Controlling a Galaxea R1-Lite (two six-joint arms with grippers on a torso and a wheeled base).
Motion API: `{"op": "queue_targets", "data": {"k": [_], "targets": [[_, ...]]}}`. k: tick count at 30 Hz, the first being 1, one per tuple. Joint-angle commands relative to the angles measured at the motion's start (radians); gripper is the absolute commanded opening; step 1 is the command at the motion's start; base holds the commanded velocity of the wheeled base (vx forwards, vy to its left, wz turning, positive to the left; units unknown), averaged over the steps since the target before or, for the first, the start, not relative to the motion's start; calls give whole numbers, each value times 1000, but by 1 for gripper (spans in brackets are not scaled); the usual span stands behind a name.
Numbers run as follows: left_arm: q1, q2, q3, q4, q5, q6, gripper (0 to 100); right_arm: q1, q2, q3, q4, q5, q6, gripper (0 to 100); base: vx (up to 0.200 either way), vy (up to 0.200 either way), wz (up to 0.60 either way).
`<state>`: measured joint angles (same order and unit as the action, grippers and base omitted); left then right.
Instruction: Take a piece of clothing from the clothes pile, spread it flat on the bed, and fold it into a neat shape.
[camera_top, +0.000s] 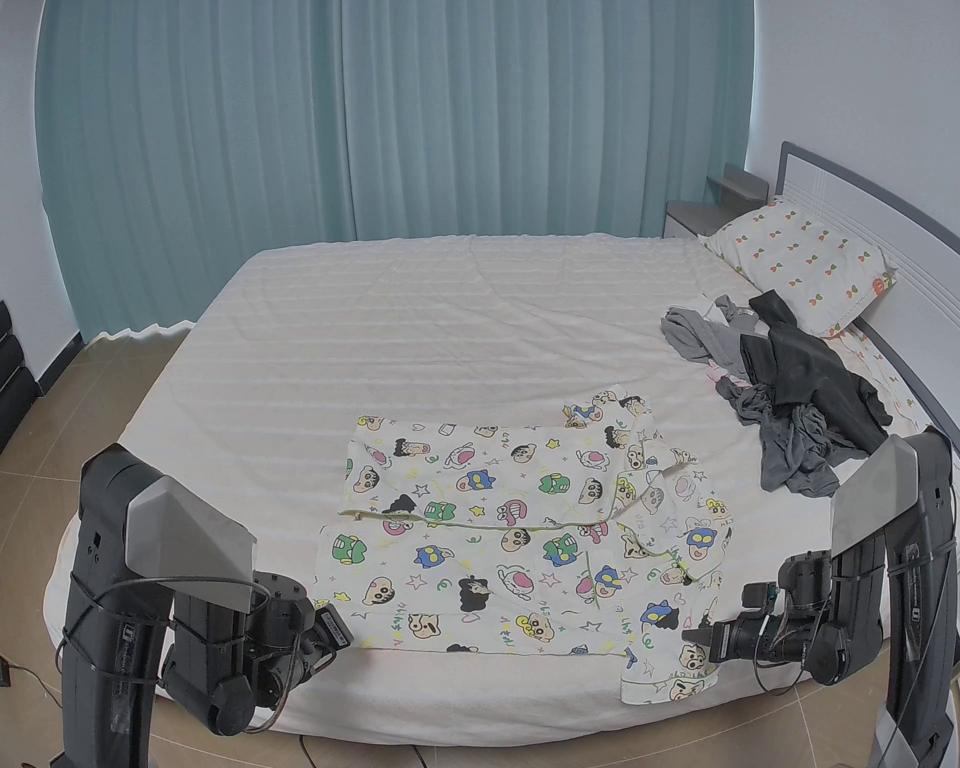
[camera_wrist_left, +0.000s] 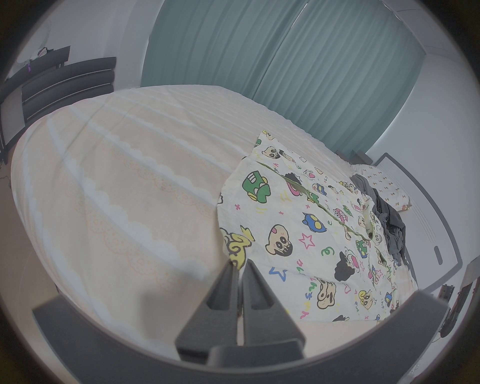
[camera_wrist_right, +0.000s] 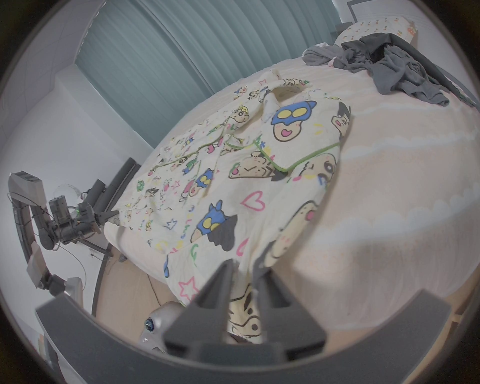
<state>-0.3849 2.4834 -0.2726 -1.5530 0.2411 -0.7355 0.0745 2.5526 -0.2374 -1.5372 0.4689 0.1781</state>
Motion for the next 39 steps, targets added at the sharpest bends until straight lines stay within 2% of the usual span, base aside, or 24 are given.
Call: {"op": "queue_targets", "data": {"k": [1, 3, 8, 10, 11, 13, 17, 25, 28, 34, 39], "targets": [[-3, 2, 4, -18, -2, 2, 0, -39, -5, 23, -24, 65, 6, 0, 0, 0, 0], [-3, 2, 7, -18, -2, 2, 0, -50, -5, 26, -26, 74, 8, 0, 0, 0, 0], [-8, -4, 29, -18, -2, 2, 0, -120, -21, 33, -26, 146, 11, 0, 0, 0, 0], [-6, -8, 38, -18, -2, 7, 0, -154, -26, 47, -26, 206, 9, 0, 0, 0, 0], [-6, -8, 38, -18, -2, 7, 0, -154, -26, 47, -26, 206, 9, 0, 0, 0, 0], [-3, -34, 58, -18, -2, 10, 0, -188, -35, 56, -26, 269, 9, 0, 0, 0, 0], [-5, -78, 88, -18, -5, 7, 0, -209, -41, 69, -26, 323, 8, 0, 0, 0, 0], [-6, -89, 99, -18, -6, 8, 0, -213, -54, 72, -26, 350, 4, 0, 0, 0, 0], [-8, -87, 87, -18, -6, 15, 0, -213, -72, 66, -26, 382, 9, 0, 0, 0, 0], [-2, -92, 36, -18, -2, 13, 0, -211, -77, 33, -26, 389, 12, 0, 0, 0, 0], [-2, -127, 7, -18, 0, 13, 0, -213, -107, 9, -26, 389, 70, 0, 0, 0, 0]]}}
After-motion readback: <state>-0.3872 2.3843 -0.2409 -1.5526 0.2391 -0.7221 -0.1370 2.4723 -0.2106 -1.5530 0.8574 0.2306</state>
